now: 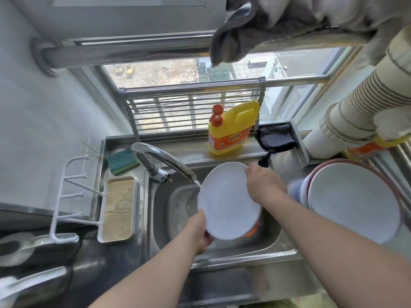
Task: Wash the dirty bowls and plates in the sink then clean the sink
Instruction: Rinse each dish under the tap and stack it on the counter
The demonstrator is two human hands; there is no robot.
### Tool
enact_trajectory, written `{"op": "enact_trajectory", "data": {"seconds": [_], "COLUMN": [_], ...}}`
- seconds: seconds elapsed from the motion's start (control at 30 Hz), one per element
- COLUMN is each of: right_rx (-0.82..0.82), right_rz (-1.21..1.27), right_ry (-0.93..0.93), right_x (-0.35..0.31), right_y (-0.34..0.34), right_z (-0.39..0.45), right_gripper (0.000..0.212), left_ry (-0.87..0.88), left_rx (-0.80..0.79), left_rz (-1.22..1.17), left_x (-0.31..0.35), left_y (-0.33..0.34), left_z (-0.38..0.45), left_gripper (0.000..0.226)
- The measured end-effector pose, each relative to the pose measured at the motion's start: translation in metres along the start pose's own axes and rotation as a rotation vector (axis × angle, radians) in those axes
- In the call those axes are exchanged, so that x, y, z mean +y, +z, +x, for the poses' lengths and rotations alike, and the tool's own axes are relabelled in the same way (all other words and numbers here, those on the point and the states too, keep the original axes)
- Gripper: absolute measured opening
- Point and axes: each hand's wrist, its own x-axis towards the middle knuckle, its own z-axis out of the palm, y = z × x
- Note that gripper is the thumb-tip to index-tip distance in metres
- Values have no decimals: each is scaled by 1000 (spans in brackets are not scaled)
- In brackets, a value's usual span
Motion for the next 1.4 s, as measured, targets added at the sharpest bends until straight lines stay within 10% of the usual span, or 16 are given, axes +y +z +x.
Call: {"op": "enact_trajectory", "data": {"seconds": [0.33, 0.6, 0.8, 1.03, 1.4], "right_rx": [-412, -9, 132, 79, -314], "right_rz": [374, 571, 315, 117, 1041], "right_ry": [315, 153, -213, -278, -21], "right_x": [50, -28, -30, 4, 37], "right_y": [87, 96, 47, -25, -37], "right_z": [-26, -61, -39, -21, -37], "right_gripper": [33, 29, 30, 41, 18], "left_ry": [303, 779, 320, 112, -172], "left_rx": [98, 288, 193, -49, -185], "left_rz": [481, 710, 159, 108, -67], "left_x": [56, 77, 48, 19, 40], "left_y": [-25, -89, -78, -13, -40], "left_z": [-2, -22, 2, 8, 5], "left_gripper": [33, 37, 28, 27, 32]}}
